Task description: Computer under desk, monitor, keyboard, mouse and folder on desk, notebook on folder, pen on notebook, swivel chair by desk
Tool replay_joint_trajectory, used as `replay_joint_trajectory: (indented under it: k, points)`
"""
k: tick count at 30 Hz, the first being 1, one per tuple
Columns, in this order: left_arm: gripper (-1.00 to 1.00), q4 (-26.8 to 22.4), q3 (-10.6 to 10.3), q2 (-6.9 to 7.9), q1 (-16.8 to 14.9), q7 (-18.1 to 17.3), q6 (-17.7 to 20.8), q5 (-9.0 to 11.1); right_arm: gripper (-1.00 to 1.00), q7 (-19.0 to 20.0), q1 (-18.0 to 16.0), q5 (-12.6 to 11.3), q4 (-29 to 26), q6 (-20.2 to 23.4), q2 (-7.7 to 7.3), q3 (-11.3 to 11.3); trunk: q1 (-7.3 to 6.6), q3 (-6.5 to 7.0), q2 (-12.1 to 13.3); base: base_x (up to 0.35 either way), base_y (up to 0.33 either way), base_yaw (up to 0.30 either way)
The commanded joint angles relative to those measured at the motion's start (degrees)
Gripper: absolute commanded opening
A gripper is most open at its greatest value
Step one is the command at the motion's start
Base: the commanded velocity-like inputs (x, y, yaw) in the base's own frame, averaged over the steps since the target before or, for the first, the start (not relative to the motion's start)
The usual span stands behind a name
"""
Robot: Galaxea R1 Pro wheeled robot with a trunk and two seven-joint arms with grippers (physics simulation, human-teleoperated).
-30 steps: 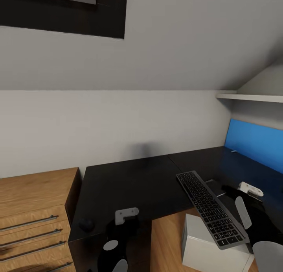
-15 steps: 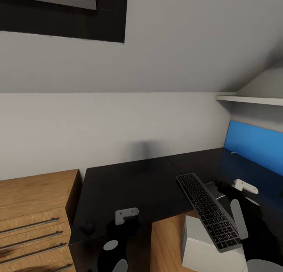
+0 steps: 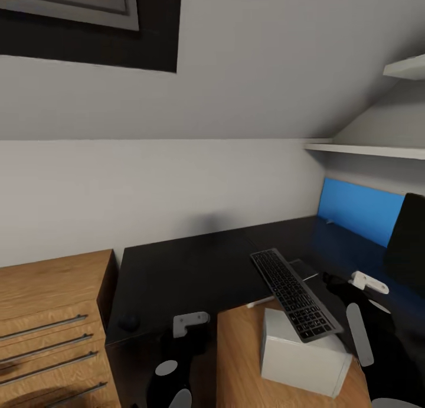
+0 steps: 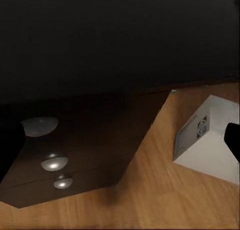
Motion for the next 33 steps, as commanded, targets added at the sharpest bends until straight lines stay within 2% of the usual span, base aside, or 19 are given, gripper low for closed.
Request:
replay_joint_trajectory:
  k: [1, 12, 24, 30, 33]
  points:
    - [1.00, -0.1, -0.1, 0.01, -0.1, 0.5, 0.2, 0.4, 1.00, -0.5, 0.0, -0.6, 0.0, 0.2, -0.02, 0.0, -0.03, -0.04, 0.0, -0.332, 0.000, -0.247]
    - [1.00, -0.1, -0.1, 0.01, -0.1, 0.5, 0.2, 0.3, 1.00, -0.4, 0.0, -0.6, 0.1, 0.1, -0.02, 0.0, -0.03, 0.05, 0.0, -0.334, 0.000, -0.231]
    - [1.00, -0.1, -0.1, 0.01, -0.1, 0.5, 0.2, 0.2, 1.00, -0.4, 0.0, -0.6, 0.5, 0.1, 0.06, 0.0, -0.03, 0.05, 0.0, -0.316, -0.117, -0.019]
    - [1.00, -0.1, 0.0, 0.01, -0.1, 0.5, 0.2, 0.2, 1.00, -0.4, 0.0, -0.7, 0.6, 0.2, 0.08, 0.1, -0.03, 0.05, 0.0, -0.109, -0.079, 0.000]
    - [1.00, -0.4, 0.0, 0.01, -0.1, 0.5, 0.1, 0.1, 1.00, 1.1, 0.0, -1.0, 2.8, 0.2, 0.15, 0.1, -0.03, 0.05, 0.0, -0.007, -0.005, 0.000]
